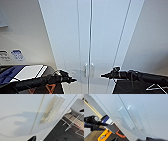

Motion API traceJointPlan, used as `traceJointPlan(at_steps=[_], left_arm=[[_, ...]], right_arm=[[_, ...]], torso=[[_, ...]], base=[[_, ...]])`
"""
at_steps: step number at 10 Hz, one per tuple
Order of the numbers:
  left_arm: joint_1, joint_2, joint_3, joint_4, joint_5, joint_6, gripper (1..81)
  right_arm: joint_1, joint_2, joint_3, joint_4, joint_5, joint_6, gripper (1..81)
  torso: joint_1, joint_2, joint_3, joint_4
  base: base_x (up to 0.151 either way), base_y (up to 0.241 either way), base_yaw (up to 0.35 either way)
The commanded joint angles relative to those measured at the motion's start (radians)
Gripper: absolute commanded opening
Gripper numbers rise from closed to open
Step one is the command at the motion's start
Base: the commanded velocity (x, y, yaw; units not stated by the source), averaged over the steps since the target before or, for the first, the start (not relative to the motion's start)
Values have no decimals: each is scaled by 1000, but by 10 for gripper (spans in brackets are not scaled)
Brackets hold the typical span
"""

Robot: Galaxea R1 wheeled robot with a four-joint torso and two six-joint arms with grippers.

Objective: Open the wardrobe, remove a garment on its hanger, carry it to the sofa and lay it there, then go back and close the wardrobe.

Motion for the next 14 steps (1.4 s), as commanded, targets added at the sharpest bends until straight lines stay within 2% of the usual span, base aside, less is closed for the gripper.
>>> traceJointPlan(at_steps=[1,3,8,11,14], left_arm=[[-167,60,-53,-13,11,4,811],[-180,130,-119,-13,19,4,811],[-189,241,-241,-14,21,-4,811],[-196,281,-298,-14,24,-4,811],[-196,301,-321,-16,24,-5,811]], right_arm=[[185,21,-31,11,4,4,811],[191,103,-116,11,-4,4,811],[203,247,-224,14,4,5,811],[208,291,-298,13,7,4,811],[215,314,-369,11,42,4,811]], torso=[[0,0,0,0],[0,0,0,0],[1,1,-1,0],[1,2,-2,0],[1,2,-2,0]], base=[[0,0,0],[0,0,0],[0,0,0],[0,0,0],[0,0,0]])
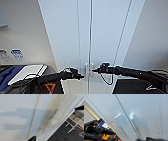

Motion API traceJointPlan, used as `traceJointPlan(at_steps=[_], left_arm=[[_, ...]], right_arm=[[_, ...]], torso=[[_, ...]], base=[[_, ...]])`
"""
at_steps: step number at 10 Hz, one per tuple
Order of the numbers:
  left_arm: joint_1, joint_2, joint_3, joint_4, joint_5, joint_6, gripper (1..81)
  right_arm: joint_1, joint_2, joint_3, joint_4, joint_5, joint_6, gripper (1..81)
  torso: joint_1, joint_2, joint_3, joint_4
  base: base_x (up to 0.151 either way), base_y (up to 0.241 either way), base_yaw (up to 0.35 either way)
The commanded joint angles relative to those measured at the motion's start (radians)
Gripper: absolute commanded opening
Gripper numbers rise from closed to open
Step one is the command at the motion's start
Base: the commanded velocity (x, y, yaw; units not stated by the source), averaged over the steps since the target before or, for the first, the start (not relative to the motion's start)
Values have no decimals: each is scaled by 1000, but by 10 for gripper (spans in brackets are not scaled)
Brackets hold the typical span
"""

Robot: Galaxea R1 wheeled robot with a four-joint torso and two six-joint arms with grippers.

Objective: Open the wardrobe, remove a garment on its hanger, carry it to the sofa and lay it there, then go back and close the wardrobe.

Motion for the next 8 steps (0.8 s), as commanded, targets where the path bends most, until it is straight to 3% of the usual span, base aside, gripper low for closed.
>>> traceJointPlan(at_steps=[1,8], left_arm=[[-180,6,7,-9,11,-1,811],[-183,104,-118,0,10,-1,811]], right_arm=[[189,32,-61,11,23,0,811],[203,122,-153,7,23,-1,811]], torso=[[0,0,0,0],[0,0,0,0]], base=[[0,0,0],[0,0,0]])
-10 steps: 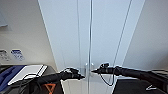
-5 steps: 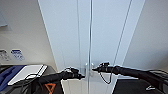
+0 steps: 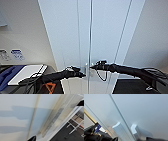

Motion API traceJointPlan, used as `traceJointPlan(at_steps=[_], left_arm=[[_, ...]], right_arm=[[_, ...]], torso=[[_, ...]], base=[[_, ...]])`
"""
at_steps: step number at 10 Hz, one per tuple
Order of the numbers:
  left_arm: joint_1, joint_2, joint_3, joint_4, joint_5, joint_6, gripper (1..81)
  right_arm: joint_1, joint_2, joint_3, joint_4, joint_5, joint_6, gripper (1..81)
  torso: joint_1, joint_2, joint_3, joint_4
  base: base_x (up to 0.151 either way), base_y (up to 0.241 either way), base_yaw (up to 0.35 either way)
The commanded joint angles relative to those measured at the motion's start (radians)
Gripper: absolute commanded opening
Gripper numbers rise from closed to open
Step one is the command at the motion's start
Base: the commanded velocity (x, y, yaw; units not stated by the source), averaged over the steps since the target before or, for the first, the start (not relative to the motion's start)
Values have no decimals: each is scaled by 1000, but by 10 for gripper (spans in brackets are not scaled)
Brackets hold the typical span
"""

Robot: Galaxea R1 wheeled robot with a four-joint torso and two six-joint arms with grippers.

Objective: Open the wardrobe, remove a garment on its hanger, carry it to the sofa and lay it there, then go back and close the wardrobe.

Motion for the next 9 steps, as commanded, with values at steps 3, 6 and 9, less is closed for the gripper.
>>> traceJointPlan(at_steps=[3,6,9], left_arm=[[-166,129,-196,10,-3,3,811],[-167,198,-280,24,-9,12,811],[-168,282,-386,55,-30,13,811]], right_arm=[[163,23,-16,7,-2,-4,811],[152,63,-62,7,5,-8,811],[144,81,-68,7,11,-10,811]], torso=[[0,0,0,0],[0,0,0,0],[0,0,0,0]], base=[[0,0,0],[0,0,0],[0,0,0]])
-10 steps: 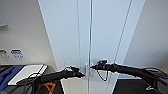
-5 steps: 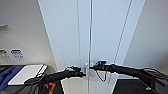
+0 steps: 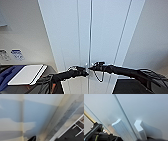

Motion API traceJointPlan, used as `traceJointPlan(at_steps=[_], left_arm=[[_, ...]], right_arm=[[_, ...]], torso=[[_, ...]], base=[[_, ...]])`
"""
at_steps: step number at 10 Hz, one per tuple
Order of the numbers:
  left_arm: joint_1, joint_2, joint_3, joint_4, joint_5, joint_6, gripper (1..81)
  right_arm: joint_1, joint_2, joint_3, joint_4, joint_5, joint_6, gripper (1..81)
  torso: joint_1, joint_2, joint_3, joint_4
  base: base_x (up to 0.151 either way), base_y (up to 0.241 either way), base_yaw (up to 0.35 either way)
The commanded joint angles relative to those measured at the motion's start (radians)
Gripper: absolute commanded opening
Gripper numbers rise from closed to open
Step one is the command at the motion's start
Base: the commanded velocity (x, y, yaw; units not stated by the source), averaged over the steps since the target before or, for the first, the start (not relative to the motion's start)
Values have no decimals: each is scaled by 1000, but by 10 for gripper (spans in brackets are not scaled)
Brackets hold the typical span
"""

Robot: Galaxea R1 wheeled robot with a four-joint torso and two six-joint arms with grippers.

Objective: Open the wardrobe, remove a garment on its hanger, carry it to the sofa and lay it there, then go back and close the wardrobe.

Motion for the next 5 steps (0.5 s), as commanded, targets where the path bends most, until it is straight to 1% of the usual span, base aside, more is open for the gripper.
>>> traceJointPlan(at_steps=[1,3,5], left_arm=[[-172,80,-89,48,-20,9,811],[-175,121,-103,75,-27,9,811],[-182,150,-131,78,-33,9,811]], right_arm=[[169,5,22,9,15,-1,811],[169,10,25,9,20,1,811],[167,16,25,9,31,2,811]], torso=[[0,0,0,0],[0,0,0,0],[0,0,0,0]], base=[[0,0,0],[0,0,0],[0,0,0]])
